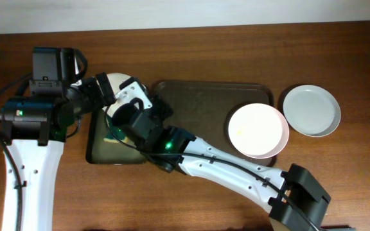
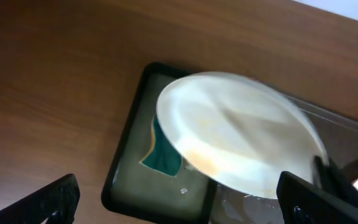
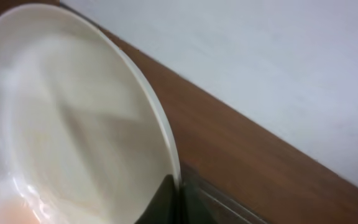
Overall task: Clean dirty plates on tray and stack at the side
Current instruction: 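Lift the white bowl with the right gripper and rinse it over the water tray, then carry the white bowl right and set it onto the pale plate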
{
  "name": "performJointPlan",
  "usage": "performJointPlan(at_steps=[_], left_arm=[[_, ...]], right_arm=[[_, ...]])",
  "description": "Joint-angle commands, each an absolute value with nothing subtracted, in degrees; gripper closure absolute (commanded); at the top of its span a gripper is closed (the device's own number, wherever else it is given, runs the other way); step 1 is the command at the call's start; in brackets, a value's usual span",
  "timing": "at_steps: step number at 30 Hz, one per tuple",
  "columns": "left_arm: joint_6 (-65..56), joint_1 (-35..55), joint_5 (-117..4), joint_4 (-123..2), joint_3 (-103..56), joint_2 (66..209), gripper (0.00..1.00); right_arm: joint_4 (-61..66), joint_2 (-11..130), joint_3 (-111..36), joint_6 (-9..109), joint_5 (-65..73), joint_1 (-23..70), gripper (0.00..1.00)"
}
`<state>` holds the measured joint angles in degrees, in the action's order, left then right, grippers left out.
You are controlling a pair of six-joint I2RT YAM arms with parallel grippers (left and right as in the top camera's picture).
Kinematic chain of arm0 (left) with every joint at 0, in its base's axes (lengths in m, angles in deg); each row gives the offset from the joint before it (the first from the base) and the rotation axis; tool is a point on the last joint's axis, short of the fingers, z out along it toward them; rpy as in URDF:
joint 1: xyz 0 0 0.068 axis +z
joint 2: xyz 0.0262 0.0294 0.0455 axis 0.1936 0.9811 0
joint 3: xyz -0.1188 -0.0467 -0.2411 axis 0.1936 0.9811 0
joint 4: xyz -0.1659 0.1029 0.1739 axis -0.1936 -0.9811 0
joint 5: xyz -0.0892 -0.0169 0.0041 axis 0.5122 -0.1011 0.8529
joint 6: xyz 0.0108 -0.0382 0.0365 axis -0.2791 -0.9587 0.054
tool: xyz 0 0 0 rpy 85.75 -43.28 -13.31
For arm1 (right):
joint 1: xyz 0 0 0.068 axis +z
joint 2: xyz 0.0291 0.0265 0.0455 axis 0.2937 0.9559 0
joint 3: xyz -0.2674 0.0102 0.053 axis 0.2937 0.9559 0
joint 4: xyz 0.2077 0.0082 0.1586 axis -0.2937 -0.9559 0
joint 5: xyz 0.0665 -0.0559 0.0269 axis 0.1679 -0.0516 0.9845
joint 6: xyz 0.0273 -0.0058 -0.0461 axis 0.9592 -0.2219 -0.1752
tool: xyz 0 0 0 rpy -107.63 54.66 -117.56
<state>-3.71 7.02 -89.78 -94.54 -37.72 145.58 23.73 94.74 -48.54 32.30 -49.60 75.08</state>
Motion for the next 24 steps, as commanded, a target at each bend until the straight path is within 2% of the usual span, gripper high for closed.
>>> performJointPlan(at_steps=[1,4,18,24], left_arm=[[-3.26,6.94,-88.97,-94.58,-38.11,145.01,0.00],[-3.26,6.94,-88.97,-94.58,-38.11,145.01,0.00],[-3.23,6.94,-88.97,-94.58,-38.11,145.01,0.00],[-3.26,6.94,-88.97,-94.58,-38.11,145.01,0.00]], right_arm=[[26.44,94.26,-49.81,25.64,-56.07,76.69,0.96],[28.76,94.26,-49.81,22.84,-57.66,76.80,0.96],[28.94,94.26,-49.81,23.25,-57.60,76.65,0.96],[28.46,94.28,-49.74,29.22,-56.92,75.47,0.96]])
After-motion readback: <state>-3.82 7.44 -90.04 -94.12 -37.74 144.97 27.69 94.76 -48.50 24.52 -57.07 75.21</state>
